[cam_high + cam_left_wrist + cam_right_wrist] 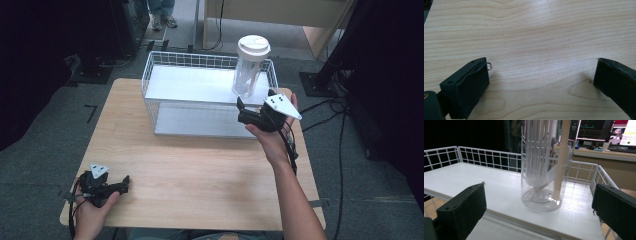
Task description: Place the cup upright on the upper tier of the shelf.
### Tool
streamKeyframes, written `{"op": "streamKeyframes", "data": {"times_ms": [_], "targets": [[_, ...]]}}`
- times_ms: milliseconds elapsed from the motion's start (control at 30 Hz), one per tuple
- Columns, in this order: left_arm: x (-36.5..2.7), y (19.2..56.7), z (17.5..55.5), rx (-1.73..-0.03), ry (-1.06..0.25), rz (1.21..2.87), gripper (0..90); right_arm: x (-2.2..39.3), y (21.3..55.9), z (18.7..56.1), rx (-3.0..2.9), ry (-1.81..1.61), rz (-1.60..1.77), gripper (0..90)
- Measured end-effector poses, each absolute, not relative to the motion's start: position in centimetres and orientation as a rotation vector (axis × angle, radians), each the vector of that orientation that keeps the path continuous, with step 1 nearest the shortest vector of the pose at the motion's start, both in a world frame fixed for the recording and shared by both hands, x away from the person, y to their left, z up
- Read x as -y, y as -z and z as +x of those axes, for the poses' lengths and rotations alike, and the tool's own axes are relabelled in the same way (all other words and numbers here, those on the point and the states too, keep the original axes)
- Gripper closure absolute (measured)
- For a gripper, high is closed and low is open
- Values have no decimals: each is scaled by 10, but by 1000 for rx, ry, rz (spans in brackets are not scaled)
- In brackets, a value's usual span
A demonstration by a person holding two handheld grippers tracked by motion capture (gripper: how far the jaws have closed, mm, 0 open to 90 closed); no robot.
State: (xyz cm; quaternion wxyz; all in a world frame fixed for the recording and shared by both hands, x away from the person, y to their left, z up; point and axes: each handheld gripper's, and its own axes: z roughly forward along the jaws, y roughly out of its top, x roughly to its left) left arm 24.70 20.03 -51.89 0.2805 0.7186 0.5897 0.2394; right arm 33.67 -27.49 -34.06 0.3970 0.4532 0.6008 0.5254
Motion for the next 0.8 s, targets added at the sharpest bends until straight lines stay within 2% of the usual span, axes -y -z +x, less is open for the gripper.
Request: {"op": "streamKeyframes", "data": {"times_ms": [267, 800], "targets": [[-200, 519, 247, -1582, -641, 1923, 2, 279, 347, 312, -1549, -1344, 1108, 0], [-200, 519, 247, -1583, -639, 1924, 3, 302, 384, 266, -1606, -1364, 1114, 0]]}}
